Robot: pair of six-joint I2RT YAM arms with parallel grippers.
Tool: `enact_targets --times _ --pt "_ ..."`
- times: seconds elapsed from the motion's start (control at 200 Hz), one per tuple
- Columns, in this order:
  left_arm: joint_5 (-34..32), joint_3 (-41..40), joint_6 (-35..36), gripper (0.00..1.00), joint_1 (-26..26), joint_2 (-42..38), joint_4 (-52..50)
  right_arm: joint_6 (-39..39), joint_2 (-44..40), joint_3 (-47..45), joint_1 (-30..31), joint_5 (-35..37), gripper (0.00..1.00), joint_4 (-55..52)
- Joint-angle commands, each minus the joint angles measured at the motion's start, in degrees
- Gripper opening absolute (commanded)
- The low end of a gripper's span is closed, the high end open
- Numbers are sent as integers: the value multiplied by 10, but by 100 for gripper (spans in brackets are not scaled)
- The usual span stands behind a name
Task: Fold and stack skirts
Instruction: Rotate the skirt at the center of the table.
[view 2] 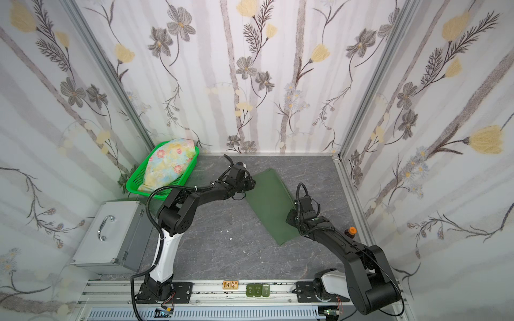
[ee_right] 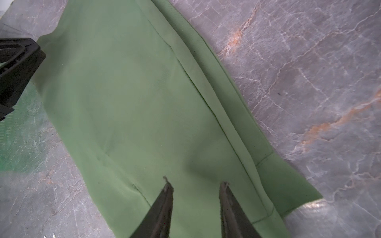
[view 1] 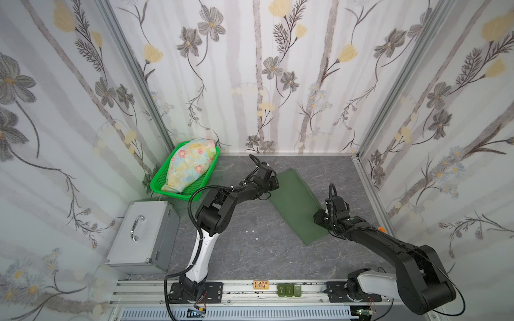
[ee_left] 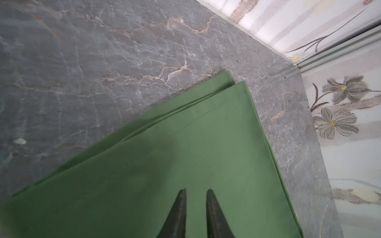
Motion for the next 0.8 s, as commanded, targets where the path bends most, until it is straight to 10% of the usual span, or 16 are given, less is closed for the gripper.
enact_targets --times 0.0,0.325,0.794 --pt "-20 29 15 14 0 18 -86 -1 -9 7 1 -9 39 12" --pt "-76 8 16 7 4 4 -192 -1 -57 15 1 -15 40 -12" --pt "-63 -302 -95 4 12 -225 -200 -14 -88 -28 1 -25 46 -29"
